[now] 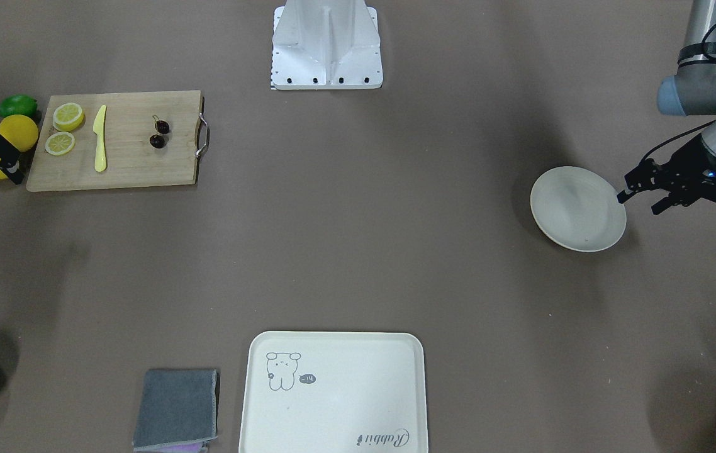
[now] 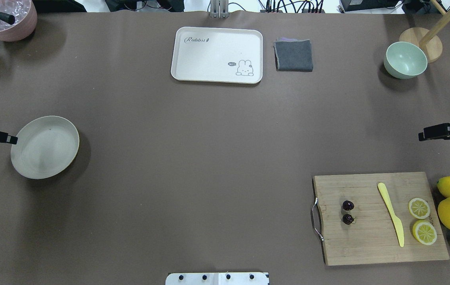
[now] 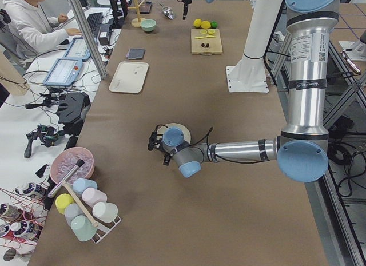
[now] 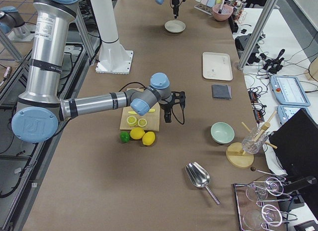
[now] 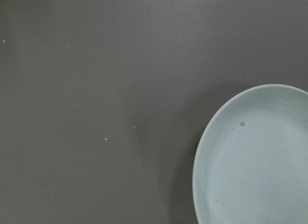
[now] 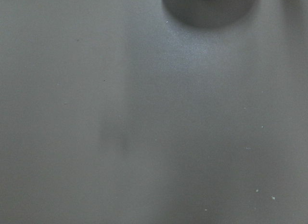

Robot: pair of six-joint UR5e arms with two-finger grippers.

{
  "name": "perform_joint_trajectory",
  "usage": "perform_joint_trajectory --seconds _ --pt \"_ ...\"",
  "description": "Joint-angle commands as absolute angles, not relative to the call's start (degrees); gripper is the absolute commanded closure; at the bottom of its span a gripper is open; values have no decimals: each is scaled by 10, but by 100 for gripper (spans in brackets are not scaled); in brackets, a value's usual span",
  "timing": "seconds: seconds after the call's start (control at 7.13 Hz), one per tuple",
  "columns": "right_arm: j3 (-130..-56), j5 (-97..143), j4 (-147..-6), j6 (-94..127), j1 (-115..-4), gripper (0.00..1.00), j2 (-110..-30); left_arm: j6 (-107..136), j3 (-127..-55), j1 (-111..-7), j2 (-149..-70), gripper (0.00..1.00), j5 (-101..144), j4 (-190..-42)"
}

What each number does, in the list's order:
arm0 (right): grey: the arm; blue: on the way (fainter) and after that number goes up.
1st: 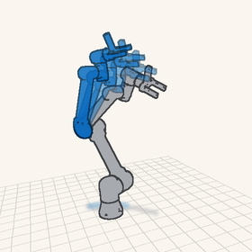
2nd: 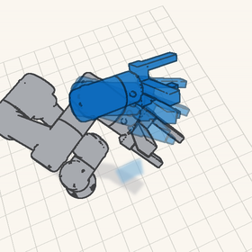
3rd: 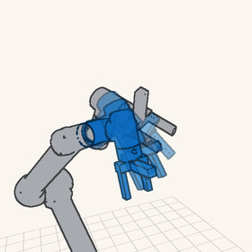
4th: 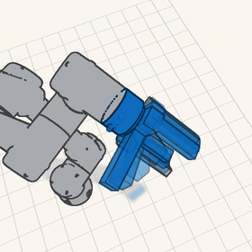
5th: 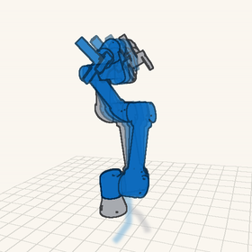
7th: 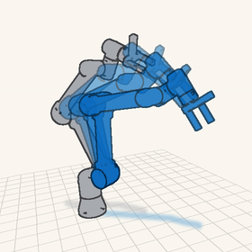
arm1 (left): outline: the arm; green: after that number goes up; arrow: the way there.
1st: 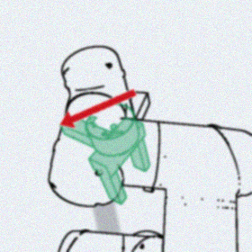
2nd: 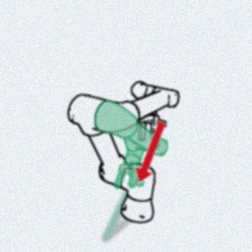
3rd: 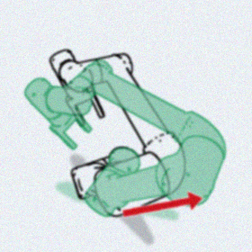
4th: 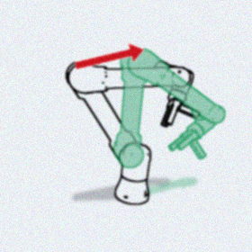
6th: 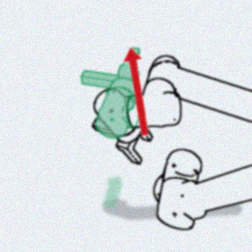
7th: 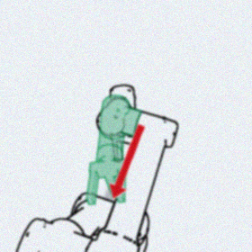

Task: Place red cherry on plate
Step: 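Hook the left gripper against the rim of the white plate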

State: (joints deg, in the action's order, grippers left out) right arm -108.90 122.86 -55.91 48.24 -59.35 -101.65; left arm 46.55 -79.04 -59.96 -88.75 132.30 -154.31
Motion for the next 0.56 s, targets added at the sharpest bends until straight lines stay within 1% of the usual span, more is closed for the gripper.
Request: perform_joint_trajectory --seconds 0.0,0.14,0.28,0.42 --pt "-1088 1228 -559 483 -593 0 -1017 492 -781 -583 -896 41 1313 -1554" --pt "-1087 1228 -559 483 -593 0 -1017 492 -780 -581 -897 53 1313 -1554" --pt "-1086 1227 -559 483 -593 0 -1017 491 -780 -577 -896 55 1313 -1555" --pt "-1085 1227 -559 483 -593 0 -1017 491 -780 -577 -896 61 1313 -1554"
